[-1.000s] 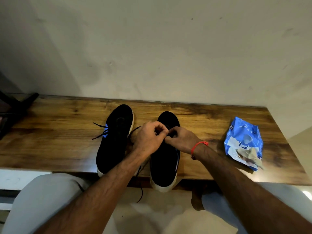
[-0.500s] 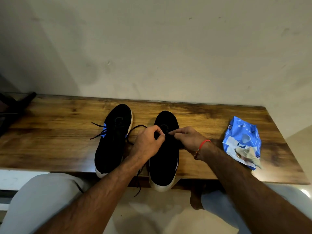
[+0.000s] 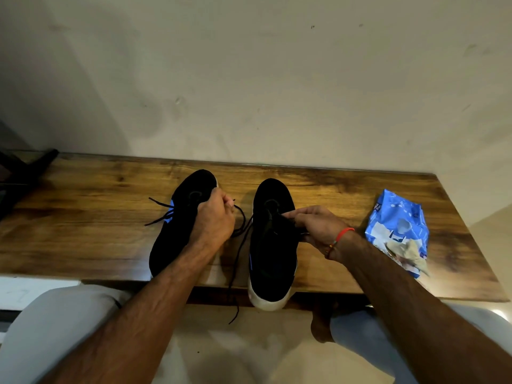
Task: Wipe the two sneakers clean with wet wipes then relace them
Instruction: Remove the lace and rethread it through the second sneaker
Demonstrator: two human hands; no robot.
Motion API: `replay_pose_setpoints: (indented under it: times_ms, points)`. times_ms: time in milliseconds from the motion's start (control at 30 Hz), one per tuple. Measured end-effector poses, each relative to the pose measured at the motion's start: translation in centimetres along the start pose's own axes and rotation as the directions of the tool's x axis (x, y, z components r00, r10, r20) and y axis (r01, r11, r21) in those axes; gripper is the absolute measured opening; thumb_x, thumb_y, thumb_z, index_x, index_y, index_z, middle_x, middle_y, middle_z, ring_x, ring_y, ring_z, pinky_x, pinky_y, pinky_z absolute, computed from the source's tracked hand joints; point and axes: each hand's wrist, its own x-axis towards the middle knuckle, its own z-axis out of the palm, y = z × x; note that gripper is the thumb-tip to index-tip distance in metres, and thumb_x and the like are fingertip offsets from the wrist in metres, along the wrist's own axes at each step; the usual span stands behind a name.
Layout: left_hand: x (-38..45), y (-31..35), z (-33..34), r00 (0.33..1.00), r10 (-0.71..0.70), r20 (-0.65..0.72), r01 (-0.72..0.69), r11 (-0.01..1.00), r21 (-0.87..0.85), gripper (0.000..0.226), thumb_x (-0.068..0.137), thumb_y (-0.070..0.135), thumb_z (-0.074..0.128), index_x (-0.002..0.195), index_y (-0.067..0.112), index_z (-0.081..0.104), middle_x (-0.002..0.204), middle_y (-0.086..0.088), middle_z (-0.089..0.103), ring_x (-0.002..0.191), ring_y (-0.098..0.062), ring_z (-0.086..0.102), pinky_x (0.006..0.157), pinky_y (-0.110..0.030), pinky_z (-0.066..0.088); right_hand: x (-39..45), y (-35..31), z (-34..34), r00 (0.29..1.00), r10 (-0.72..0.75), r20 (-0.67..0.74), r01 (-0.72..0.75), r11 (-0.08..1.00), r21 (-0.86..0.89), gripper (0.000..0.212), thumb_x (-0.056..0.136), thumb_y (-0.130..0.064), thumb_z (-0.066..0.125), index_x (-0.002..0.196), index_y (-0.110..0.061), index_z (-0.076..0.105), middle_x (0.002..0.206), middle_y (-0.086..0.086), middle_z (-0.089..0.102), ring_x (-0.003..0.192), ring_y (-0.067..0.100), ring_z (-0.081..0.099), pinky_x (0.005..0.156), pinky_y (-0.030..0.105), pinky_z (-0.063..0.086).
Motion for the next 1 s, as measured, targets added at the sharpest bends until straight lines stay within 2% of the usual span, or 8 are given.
replay_pose_setpoints:
  times_ms: [100,167,267,400,533,667,800,1000]
  points:
    - [-0.2,0.5,0.4,1.000,0.028,0.013,-0.028,0.998,-0.058,0.009,0.104,0.017,0.054,0.096,0.020,0.057,0.093,-0.001,0.069,0.074,-0.009,0.066,0.056,-0.022,0.053,0.1,0.1,-0.1,1.000,-0.008,0.002,0.008,1.000,-0.021,0.025,0.099,0.000,0.048,0.094,-0.006,0.072,0.100,0.012,0.072,0.093,0.022,0.068,0.081,0.031,0.057]
    - [-0.3,0.9,0.5,0.999,0.042,0.015,-0.042,0.999,-0.029,0.008,0.103,0.019,0.056,0.096,0.020,0.058,0.089,0.001,0.066,0.074,-0.010,0.064,0.056,-0.021,0.048,0.1,0.1,-0.1,1.000,-0.011,0.008,0.011,1.000,-0.028,0.025,0.099,-0.001,0.049,0.093,-0.007,0.073,0.097,0.011,0.073,0.091,0.020,0.069,0.081,0.031,0.058]
    - [-0.4,0.7,0.6,0.998,0.040,0.052,-0.039,0.999,-0.011,0.008,0.102,0.014,0.056,0.100,0.021,0.059,0.087,0.003,0.066,0.074,-0.006,0.063,0.056,-0.017,0.044,0.0,0.1,0.0,0.999,-0.028,0.018,0.029,0.999,-0.046,0.024,0.099,-0.002,0.051,0.093,-0.006,0.073,0.100,0.015,0.073,0.094,0.024,0.069,0.091,0.038,0.057]
    - [-0.6,0.0,0.8,0.994,-0.014,0.112,0.015,1.000,-0.011,0.010,0.102,0.016,0.057,0.101,0.025,0.060,0.085,0.000,0.071,0.073,-0.010,0.069,0.057,-0.024,0.052,0.0,0.2,0.1,1.000,-0.031,0.005,0.031,0.996,-0.087,0.019,0.097,-0.005,0.055,0.095,-0.005,0.073,0.107,0.019,0.072,0.106,0.032,0.067,0.098,0.047,0.053]
    - [-0.7,0.7,0.5,0.994,0.035,0.104,-0.026,0.996,-0.085,0.009,0.100,0.018,0.062,0.094,0.023,0.065,0.083,0.008,0.075,0.067,-0.001,0.066,0.055,-0.017,0.052,0.3,0.3,0.2,1.000,-0.027,-0.014,0.025,0.991,-0.132,0.016,0.095,-0.012,0.061,0.099,-0.002,0.073,0.104,0.017,0.073,0.103,0.030,0.069,0.096,0.047,0.054]
    - [-1.1,1.9,1.3,0.987,0.111,0.115,-0.101,0.991,-0.089,0.004,0.094,0.025,0.072,0.091,0.025,0.074,0.106,0.011,0.072,0.096,-0.001,0.065,0.081,-0.021,0.054,0.5,0.4,0.4,0.999,-0.026,-0.020,0.022,0.986,-0.163,0.019,0.095,-0.016,0.062,0.101,-0.002,0.074,0.105,0.017,0.074,0.106,0.032,0.068,0.098,0.050,0.052]
    - [-1.9,2.7,3.2,0.982,0.120,0.145,-0.130,0.990,0.063,0.002,0.091,0.032,0.074,0.090,0.033,0.072,0.139,0.010,0.054,0.129,-0.014,0.048,0.108,-0.044,0.042,0.7,0.5,0.3,1.000,0.001,-0.009,-0.001,0.997,-0.082,0.019,0.096,-0.011,0.059,0.100,-0.001,0.074,0.107,0.021,0.072,0.108,0.035,0.067,0.100,0.050,0.051]
    - [-2.1,3.4,3.9,0.990,0.062,0.125,-0.088,0.973,0.215,0.005,0.091,0.038,0.073,0.093,0.034,0.076,0.143,0.012,0.048,0.131,-0.020,0.040,0.100,-0.037,0.032,0.2,0.2,0.8,0.999,0.018,-0.028,-0.017,1.000,0.020,0.020,0.096,0.000,0.053,0.090,0.000,0.072,0.110,0.029,0.068,0.097,0.033,0.065,0.100,0.049,0.051]
